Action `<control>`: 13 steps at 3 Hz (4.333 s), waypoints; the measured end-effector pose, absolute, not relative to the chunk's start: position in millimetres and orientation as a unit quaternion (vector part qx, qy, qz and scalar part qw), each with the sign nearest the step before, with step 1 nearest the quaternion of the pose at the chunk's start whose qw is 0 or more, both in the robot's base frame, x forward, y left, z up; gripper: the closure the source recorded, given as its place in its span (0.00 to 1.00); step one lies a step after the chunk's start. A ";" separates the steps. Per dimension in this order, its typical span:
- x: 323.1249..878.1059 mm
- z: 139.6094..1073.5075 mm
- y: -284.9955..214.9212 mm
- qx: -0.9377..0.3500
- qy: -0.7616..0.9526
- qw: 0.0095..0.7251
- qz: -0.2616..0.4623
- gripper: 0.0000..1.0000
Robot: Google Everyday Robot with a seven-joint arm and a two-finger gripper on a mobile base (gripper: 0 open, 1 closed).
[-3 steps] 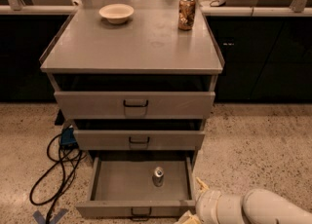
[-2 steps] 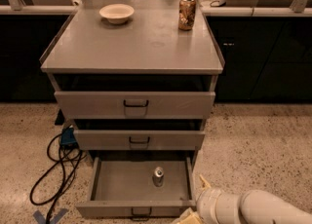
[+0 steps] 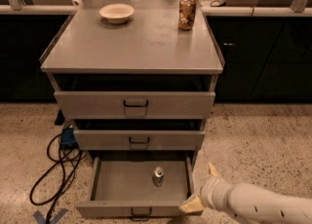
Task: Pick redbull can from bottom drawer and place on counter
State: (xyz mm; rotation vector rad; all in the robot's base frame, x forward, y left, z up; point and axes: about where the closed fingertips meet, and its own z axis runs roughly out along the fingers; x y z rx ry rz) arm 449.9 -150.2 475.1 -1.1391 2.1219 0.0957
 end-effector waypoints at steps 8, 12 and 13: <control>556.8 428.2 -245.0 -0.342 0.797 0.480 0.129 0.00; 569.0 333.0 -201.7 -0.491 0.747 0.356 0.273 0.00; 568.2 278.6 -196.7 -0.507 0.725 0.316 0.344 0.00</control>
Offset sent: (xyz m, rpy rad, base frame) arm 0.0471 -0.0450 -0.0269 -0.0578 -0.0461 -0.0576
